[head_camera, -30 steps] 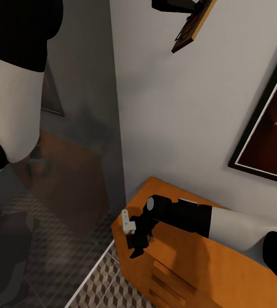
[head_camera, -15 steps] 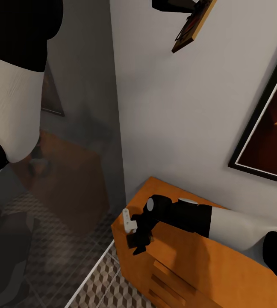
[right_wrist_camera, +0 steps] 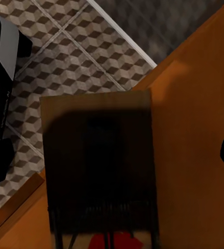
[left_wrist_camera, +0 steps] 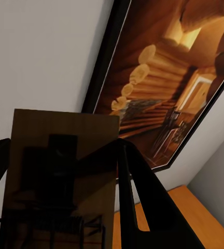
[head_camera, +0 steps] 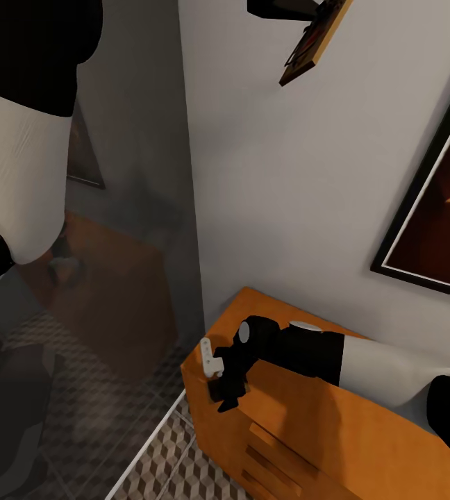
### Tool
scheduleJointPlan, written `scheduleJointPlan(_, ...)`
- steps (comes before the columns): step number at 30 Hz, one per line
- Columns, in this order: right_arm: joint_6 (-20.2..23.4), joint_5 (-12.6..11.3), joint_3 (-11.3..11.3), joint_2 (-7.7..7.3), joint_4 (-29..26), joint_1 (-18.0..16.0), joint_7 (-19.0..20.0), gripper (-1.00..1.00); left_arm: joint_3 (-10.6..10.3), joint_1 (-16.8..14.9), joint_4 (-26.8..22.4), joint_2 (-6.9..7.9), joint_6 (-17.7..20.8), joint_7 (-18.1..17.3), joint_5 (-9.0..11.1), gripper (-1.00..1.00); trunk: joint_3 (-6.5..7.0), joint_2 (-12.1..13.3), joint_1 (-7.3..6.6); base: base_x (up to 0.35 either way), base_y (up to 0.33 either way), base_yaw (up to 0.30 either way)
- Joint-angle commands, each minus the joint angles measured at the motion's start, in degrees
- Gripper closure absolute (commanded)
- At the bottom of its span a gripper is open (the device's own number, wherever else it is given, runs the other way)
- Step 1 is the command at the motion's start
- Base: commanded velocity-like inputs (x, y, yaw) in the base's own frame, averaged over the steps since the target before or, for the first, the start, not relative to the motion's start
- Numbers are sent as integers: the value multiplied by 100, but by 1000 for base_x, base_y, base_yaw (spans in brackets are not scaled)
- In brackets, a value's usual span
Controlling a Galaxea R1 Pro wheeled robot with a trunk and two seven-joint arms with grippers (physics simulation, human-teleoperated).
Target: Take the four mousetraps from the cabinet in the bathroom and place them on the bathroom floor. Make sure all four end up on the same floor surface, and ensure that at least two of them are either under or directly next to the same bathroom sink.
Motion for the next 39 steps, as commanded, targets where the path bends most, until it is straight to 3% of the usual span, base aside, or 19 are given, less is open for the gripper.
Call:
scheduleJointPlan(1, 49, -60, 13, -3, -6, -9, -23, -100, 3, -7, 2, -2, 10, 37, 46, 100, -7, -5, 1, 0, 0, 0)
scheduleJointPlan(16, 42, -68, 22, -1, 24, 66, -38, -100, 4, -8, -6, -2, 10, 37, 48, 100, -7, -5, 1, 0, 0, 0)
scheduleJointPlan(17, 42, -67, 22, -2, 25, 89, -38, 100, 4, -8, -6, -2, 10, 37, 49, 100, -7, -5, 1, 0, 0, 0)
scheduleJointPlan(39, 44, -42, -10, 11, -43, 225, 9, 100, 13, -8, -7, -2, 10, 37, 49, 100, -7, -5, 1, 0, 0, 0)
